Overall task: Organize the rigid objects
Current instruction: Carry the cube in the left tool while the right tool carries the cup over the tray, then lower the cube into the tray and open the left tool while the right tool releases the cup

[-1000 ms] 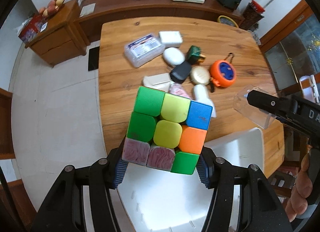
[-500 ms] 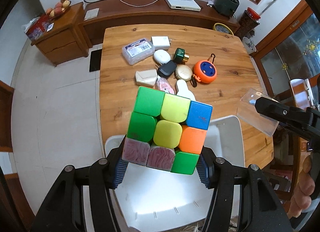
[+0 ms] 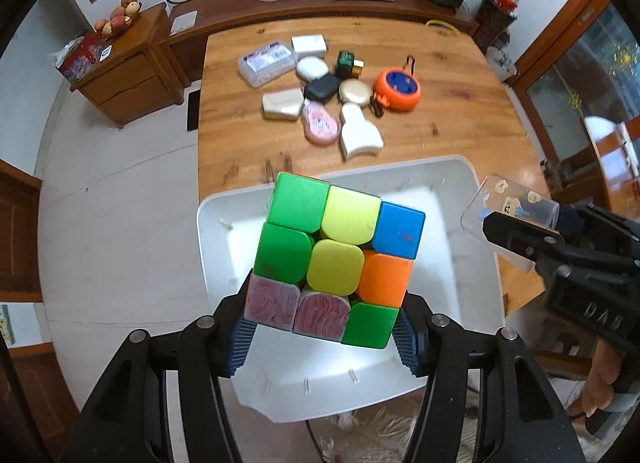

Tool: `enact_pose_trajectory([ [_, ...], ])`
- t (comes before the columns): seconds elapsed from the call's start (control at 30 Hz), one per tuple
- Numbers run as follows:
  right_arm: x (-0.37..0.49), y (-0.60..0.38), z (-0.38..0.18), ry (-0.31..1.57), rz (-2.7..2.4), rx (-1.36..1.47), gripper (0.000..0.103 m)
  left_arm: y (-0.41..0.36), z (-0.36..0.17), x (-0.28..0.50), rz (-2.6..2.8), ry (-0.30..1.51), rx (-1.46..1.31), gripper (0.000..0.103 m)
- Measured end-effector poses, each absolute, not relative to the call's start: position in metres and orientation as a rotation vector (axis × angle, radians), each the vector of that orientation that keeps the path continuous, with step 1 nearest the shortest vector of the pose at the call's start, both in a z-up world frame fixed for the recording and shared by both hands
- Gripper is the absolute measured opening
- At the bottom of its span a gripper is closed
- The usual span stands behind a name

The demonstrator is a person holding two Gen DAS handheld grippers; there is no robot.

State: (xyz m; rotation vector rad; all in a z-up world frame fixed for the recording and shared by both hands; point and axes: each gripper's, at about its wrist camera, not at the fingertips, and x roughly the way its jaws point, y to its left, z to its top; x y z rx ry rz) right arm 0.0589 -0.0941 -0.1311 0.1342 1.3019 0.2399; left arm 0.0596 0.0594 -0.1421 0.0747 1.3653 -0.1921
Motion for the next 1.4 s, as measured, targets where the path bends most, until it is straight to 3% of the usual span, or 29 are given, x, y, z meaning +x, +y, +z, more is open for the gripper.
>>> enact_pose_trajectory([
  [0.63,0.013,-0.060,-0.224,1.374,0.202,-0.261,0.048,0.060,-0.233,0.030,-0.093,1.520,0.133,0.062],
  [1.4,0.009,-0.058,-0.251,1.449,0.145,-0.309,0.049,0.056,-0.278,0.028,-0.100,1.590,0.194,0.062],
])
